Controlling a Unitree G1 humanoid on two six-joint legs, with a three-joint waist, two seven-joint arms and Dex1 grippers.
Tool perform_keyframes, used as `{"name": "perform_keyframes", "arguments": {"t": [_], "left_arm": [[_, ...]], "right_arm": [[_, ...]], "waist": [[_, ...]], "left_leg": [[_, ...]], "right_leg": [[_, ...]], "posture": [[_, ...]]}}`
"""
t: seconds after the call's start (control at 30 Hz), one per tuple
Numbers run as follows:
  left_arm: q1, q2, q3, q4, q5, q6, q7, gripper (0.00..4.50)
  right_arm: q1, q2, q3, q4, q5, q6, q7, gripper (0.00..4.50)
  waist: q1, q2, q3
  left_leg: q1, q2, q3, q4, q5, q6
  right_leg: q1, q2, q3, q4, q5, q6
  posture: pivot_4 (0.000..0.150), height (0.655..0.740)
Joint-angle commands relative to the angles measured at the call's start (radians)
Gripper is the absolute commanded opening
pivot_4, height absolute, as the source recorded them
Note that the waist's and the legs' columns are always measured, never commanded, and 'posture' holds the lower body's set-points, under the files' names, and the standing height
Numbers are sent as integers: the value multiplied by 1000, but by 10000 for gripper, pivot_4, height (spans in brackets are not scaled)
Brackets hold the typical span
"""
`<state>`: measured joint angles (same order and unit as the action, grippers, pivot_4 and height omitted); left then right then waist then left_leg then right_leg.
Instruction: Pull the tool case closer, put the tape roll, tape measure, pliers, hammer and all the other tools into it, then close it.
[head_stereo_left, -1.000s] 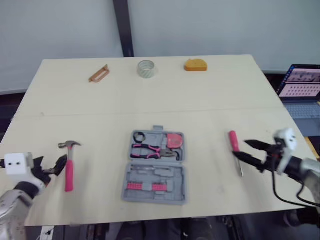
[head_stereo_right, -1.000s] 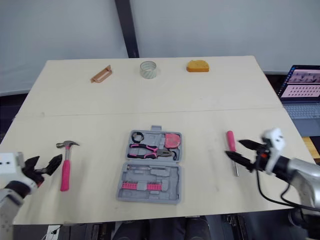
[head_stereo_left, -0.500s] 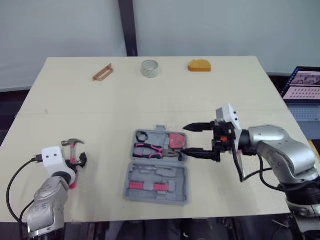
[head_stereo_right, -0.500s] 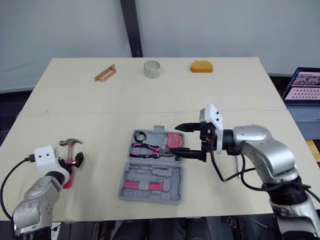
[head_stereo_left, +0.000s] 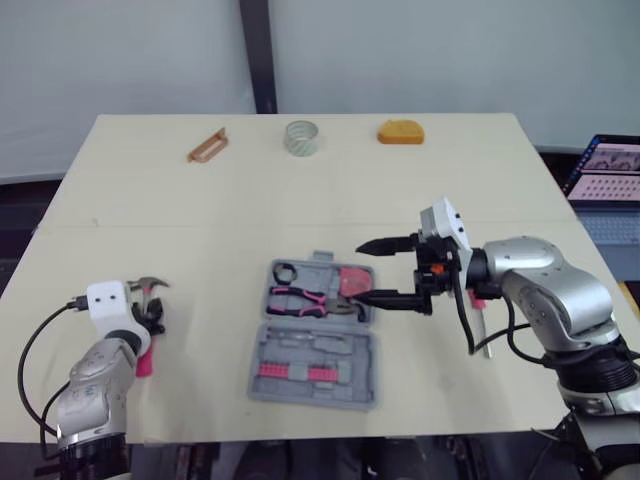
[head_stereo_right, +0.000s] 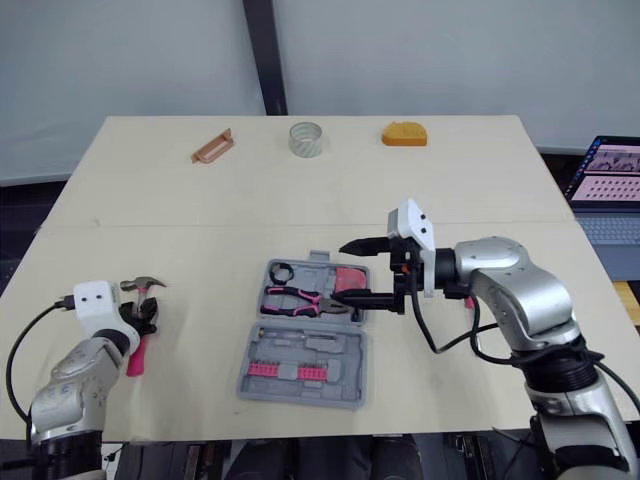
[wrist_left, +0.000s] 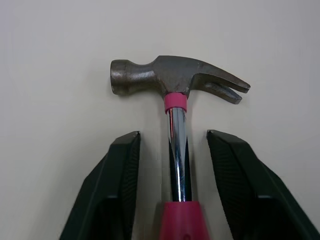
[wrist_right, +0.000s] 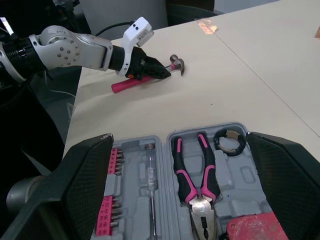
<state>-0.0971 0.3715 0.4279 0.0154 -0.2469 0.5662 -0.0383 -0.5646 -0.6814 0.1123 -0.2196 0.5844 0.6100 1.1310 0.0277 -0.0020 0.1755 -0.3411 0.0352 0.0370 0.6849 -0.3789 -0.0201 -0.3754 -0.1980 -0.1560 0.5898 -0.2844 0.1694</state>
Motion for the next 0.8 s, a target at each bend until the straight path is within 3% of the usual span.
{"name": "perform_keyframes", "arguments": {"t": [0.03,0.6,0.7,0.8], "left_arm": [[-20,-5,-25,52,20,-2,1,22499],[-88,2,-20,147,30,-5,1,22499],[-91,1,-17,153,29,-9,2,13748],[-93,0,-14,162,28,-13,3,349]], "right_arm": [[-13,5,-14,-7,3,-15,11,45000],[-30,23,-14,14,-13,-16,7,45000],[-30,24,-14,14,-14,-17,8,45000],[-30,26,-14,12,-15,-17,7,45000]], "waist": [[2,0,0],[1,1,0],[-1,1,0],[-1,4,-2]], "left_leg": [[0,0,0,0,0,0],[1,0,0,0,0,0],[1,0,0,0,0,0],[1,0,0,0,0,0]], "right_leg": [[0,0,0,0,0,0],[0,0,0,0,0,0],[0,0,0,0,0,0],[0,0,0,0,0,0]], "posture": [[1500,7400],[1500,7400],[1500,7400],[1500,7400]]}}
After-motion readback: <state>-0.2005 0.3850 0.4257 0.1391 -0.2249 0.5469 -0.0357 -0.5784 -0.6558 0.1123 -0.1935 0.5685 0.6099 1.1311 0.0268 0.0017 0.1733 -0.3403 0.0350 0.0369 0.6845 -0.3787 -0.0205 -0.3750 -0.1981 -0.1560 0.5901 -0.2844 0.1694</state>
